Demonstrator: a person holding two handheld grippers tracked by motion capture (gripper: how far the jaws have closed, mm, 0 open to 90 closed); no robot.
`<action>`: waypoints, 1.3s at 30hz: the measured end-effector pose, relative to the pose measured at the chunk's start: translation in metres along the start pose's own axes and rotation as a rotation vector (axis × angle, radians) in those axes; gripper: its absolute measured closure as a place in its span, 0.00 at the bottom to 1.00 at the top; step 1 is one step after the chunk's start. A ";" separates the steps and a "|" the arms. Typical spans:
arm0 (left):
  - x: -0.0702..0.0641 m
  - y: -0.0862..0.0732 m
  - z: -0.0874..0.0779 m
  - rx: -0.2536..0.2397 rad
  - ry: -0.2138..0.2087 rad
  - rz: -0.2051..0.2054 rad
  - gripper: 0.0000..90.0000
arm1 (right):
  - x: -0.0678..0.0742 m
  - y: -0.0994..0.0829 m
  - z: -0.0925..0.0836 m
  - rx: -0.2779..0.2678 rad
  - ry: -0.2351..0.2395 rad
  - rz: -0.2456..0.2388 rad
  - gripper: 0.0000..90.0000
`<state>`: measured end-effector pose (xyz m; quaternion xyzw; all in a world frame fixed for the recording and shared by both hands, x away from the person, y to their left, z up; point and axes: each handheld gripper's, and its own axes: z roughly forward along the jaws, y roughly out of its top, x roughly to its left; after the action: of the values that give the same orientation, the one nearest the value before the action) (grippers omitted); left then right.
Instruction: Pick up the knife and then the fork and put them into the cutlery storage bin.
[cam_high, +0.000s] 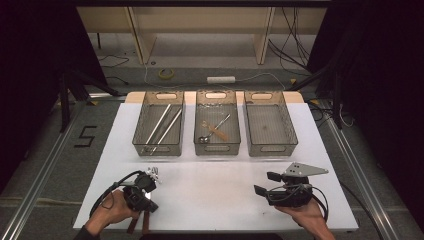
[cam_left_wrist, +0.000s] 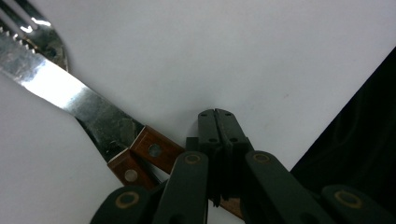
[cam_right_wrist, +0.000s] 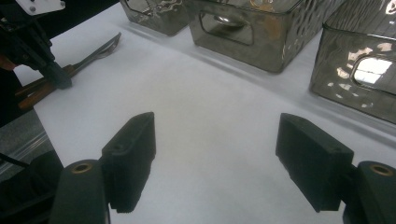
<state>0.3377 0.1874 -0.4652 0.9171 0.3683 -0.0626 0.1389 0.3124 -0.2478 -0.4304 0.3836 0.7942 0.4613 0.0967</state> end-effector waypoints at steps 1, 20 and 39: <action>0.001 -0.001 -0.001 0.010 0.004 -0.001 0.99 | 0.000 0.000 0.000 0.000 0.000 0.001 0.33; 0.033 -0.019 -0.015 0.031 0.124 -0.090 0.99 | 0.000 0.000 0.001 0.004 0.004 0.001 0.33; 0.023 -0.040 -0.026 -0.099 0.204 -0.267 0.51 | 0.001 0.000 0.000 0.000 0.011 -0.003 0.33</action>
<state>0.3268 0.2378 -0.4538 0.8536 0.5018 0.0309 0.1361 0.3122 -0.2472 -0.4303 0.3800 0.7953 0.4631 0.0932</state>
